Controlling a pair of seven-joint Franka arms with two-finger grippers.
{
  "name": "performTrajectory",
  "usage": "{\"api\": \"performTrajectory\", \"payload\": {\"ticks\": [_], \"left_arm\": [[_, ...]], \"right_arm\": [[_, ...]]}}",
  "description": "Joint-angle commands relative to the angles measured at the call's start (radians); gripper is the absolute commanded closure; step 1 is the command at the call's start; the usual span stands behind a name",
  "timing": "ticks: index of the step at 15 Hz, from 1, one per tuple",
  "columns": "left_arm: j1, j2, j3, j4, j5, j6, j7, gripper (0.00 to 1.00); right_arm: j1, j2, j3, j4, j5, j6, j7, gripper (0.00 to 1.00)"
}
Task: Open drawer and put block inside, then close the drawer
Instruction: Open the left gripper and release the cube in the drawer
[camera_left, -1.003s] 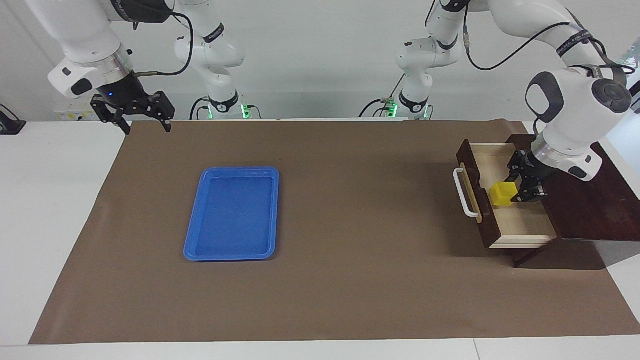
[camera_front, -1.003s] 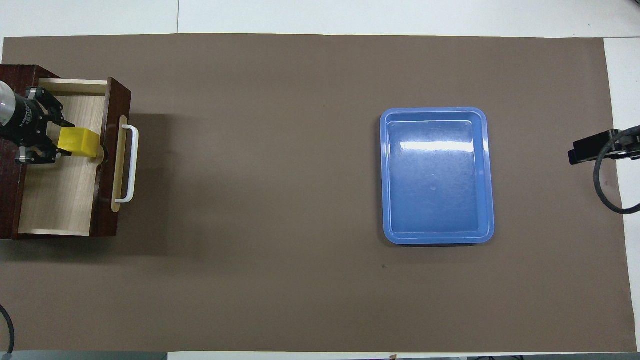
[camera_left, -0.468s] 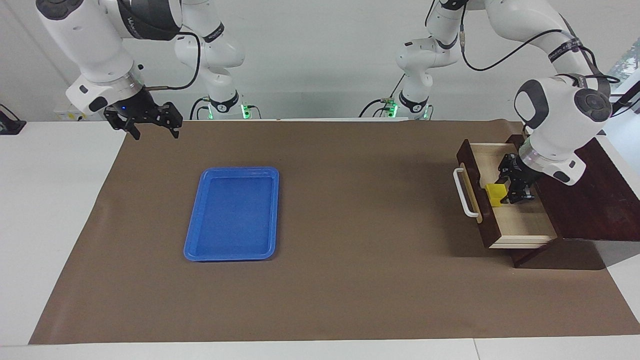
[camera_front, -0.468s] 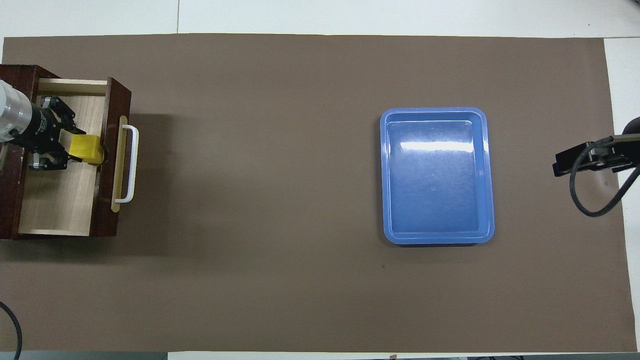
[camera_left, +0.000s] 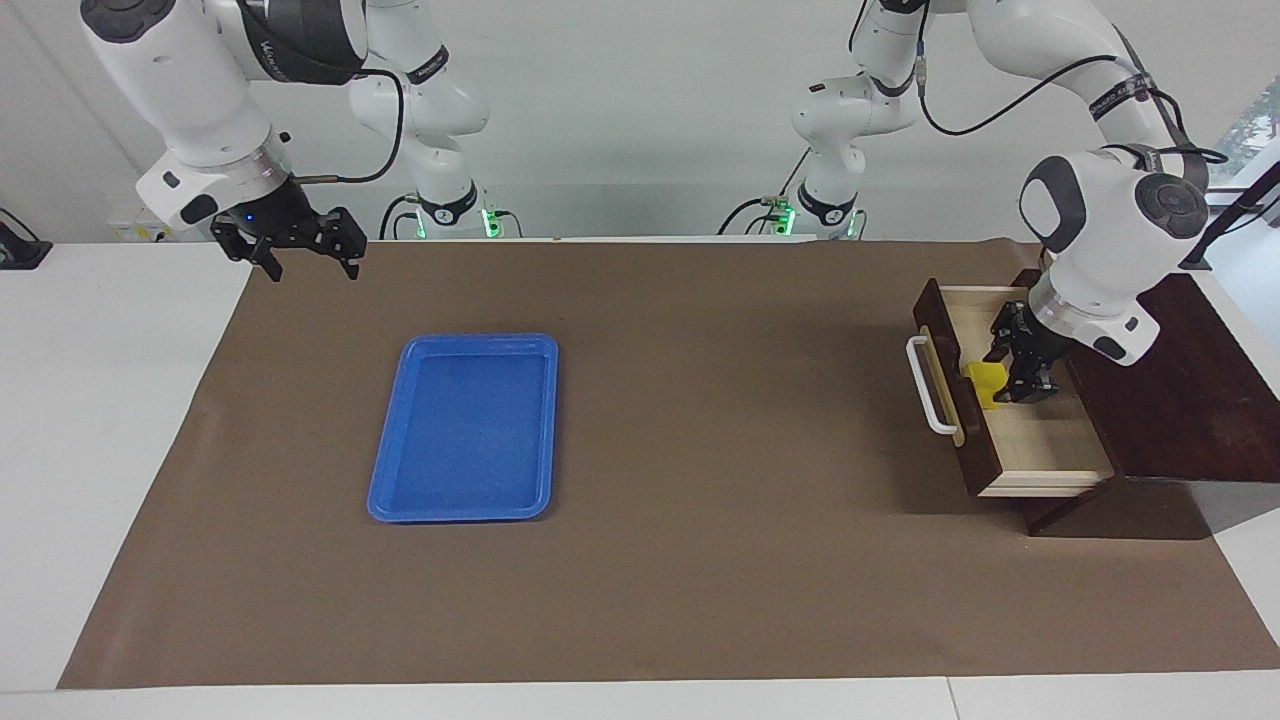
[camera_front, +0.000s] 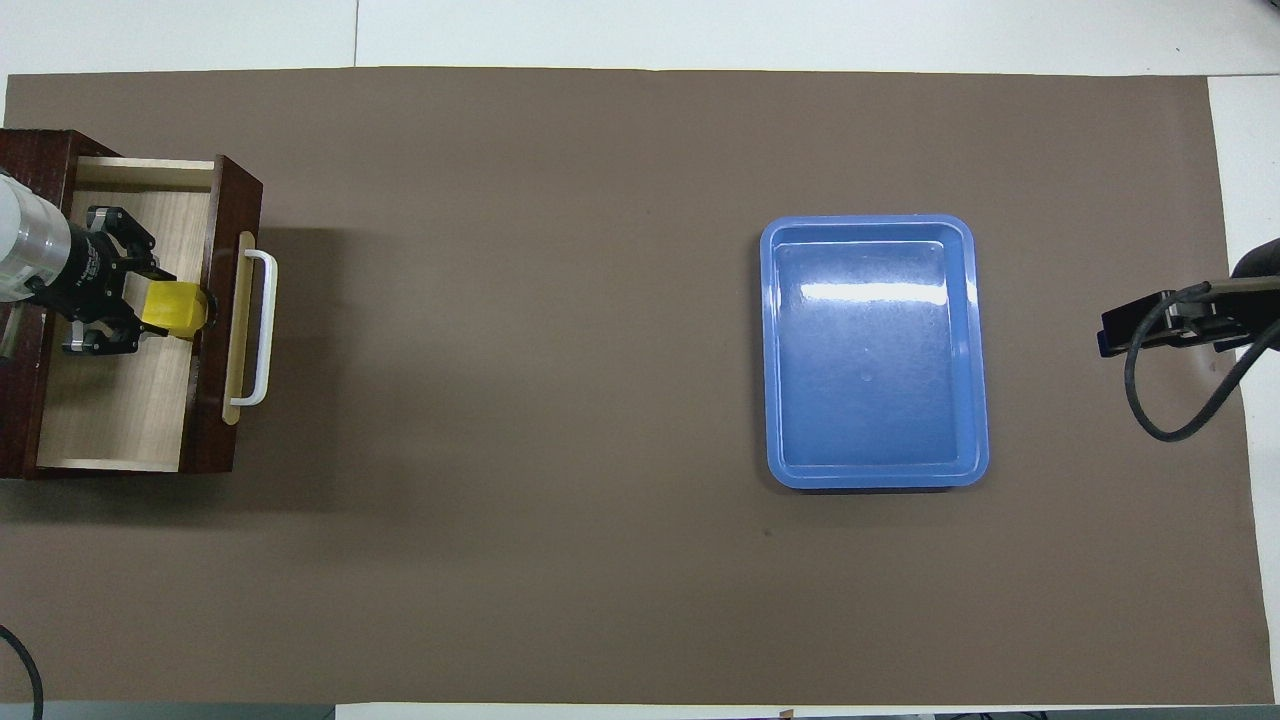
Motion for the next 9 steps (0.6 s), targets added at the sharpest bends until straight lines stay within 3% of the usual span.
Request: {"api": "performTrajectory", "payload": {"ticks": [1,4,9], "left_arm": [[-0.010,-0.017,0.001,0.052,-0.006,-0.074,0.022,0.00],[-0.059,-0.014,0.001,0.155,-0.006,-0.181,0.011,0.00],[-0.237,-0.029,0.001,0.136,0.173,-0.200,-0.131,0.00]], "right_arm": [[-0.016,-0.025,0.012,-0.027,-0.020,0.007,0.016,0.00],[-0.017,-0.022,0.012,-0.022,-0.020,0.005,0.016,0.00],[-0.019,-0.012,0.006,-0.004,-0.018,-0.004,0.010,0.00]]}}
